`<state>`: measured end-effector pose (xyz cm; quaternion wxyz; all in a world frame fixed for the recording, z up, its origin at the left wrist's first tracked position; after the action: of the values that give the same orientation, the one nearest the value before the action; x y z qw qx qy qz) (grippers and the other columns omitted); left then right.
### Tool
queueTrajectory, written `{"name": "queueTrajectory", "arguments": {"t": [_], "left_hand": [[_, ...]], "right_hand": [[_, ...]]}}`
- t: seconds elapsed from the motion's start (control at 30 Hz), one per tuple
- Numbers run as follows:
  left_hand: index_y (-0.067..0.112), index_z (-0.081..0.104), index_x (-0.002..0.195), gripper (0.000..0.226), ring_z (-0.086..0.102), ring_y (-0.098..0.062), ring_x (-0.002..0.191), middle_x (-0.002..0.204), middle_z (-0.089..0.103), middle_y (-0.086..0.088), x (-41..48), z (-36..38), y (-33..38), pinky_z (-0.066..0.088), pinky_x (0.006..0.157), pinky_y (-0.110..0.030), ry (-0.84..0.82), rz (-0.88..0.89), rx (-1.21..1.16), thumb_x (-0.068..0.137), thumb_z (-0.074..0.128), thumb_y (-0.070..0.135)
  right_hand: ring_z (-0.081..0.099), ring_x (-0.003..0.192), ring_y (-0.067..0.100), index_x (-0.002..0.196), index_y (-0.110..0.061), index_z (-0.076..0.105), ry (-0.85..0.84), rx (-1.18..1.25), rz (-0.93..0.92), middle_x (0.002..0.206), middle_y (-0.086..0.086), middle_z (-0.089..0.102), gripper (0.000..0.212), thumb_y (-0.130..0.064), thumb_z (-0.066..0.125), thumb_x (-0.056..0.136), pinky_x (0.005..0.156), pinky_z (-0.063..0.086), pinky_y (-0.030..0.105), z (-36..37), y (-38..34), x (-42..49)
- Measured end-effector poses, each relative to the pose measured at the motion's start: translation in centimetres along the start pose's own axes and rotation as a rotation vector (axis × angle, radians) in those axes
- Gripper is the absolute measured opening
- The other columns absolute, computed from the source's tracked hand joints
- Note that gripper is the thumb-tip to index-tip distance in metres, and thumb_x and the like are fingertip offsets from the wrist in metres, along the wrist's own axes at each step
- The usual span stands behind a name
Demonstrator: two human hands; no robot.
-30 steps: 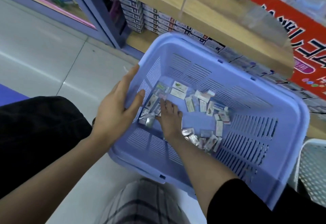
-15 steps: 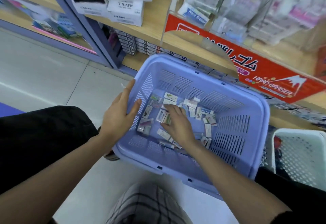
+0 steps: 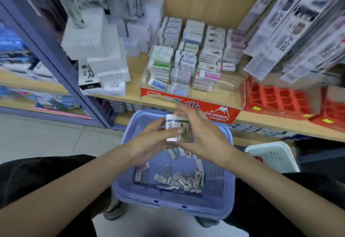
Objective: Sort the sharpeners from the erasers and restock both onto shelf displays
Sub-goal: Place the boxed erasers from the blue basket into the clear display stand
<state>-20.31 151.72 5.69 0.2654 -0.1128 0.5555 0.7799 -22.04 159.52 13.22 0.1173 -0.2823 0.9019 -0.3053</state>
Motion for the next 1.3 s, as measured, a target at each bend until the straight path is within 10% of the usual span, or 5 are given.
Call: {"name": "queueTrajectory", "arguments": {"t": [0.2, 0.33, 0.6, 1.03, 1.3], "left_hand": [[-0.001, 0.062, 0.105, 0.031, 0.065, -0.025, 0.088, 0.094, 0.066, -0.019, 1.3, 1.5, 0.3, 0.055, 0.068, -0.028, -0.020, -0.049, 0.068, 0.074, 0.069, 0.000], [0.001, 0.065, 0.105, 0.023, 0.068, -0.026, 0.093, 0.101, 0.070, -0.018, 1.7, -0.3, 1.7, 0.057, 0.074, -0.031, 0.085, -0.036, 0.117, 0.083, 0.060, -0.007], [0.012, 0.066, 0.105, 0.031, 0.069, -0.019, 0.096, 0.104, 0.073, -0.004, 1.3, 0.1, 3.6, 0.057, 0.079, -0.028, -0.003, -0.023, 0.002, 0.076, 0.065, 0.004], [0.005, 0.064, 0.113, 0.033, 0.067, -0.024, 0.101, 0.107, 0.071, -0.012, 3.4, 0.0, 6.0, 0.058, 0.079, -0.029, 0.047, -0.004, -0.053, 0.080, 0.062, 0.004], [0.014, 0.068, 0.103, 0.037, 0.070, -0.011, 0.088, 0.095, 0.074, 0.000, 3.8, -1.1, 8.3, 0.054, 0.063, -0.020, 0.134, 0.044, -0.026, 0.067, 0.069, 0.023]], "right_hand": [[0.024, 0.135, 0.009, 0.150, -0.026, 0.010, -0.017, -0.009, 0.013, 0.147, -0.006, 0.033, 0.092, -0.028, 0.072, 0.082, 0.104, 0.038, 0.035, 0.4, -0.1, 0.2], [0.019, 0.135, 0.002, 0.146, -0.032, 0.008, -0.005, 0.170, 0.025, 0.148, -0.008, 0.025, 0.091, -0.026, 0.072, 0.082, 0.110, 0.020, 0.015, -0.2, 0.8, 1.2], [0.062, 0.101, 0.008, 0.102, -0.015, 0.067, 0.125, 0.787, 0.371, 0.105, -0.002, 0.069, 0.018, -0.013, 0.068, 0.084, 0.087, 0.046, 0.019, -1.9, 5.8, 1.3], [0.065, 0.081, 0.007, 0.096, -0.024, 0.066, 0.442, 0.899, 0.280, 0.084, -0.003, 0.071, 0.027, 0.000, 0.065, 0.083, 0.074, 0.050, 0.017, -5.1, 5.9, 1.1], [0.060, 0.065, 0.017, 0.101, -0.029, 0.067, 0.300, 0.816, 0.260, 0.082, -0.012, 0.063, 0.023, -0.016, 0.061, 0.083, 0.052, 0.047, 0.022, -5.2, 5.5, 3.1]]}}
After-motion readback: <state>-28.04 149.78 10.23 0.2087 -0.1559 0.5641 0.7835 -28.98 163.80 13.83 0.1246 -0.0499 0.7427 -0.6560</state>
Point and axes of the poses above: each hand's wrist, its own x-axis towards the middle knuckle, its own z-axis out of the palm, y = z × x, the point moved 10 cm from there along x, towards the middle knuckle
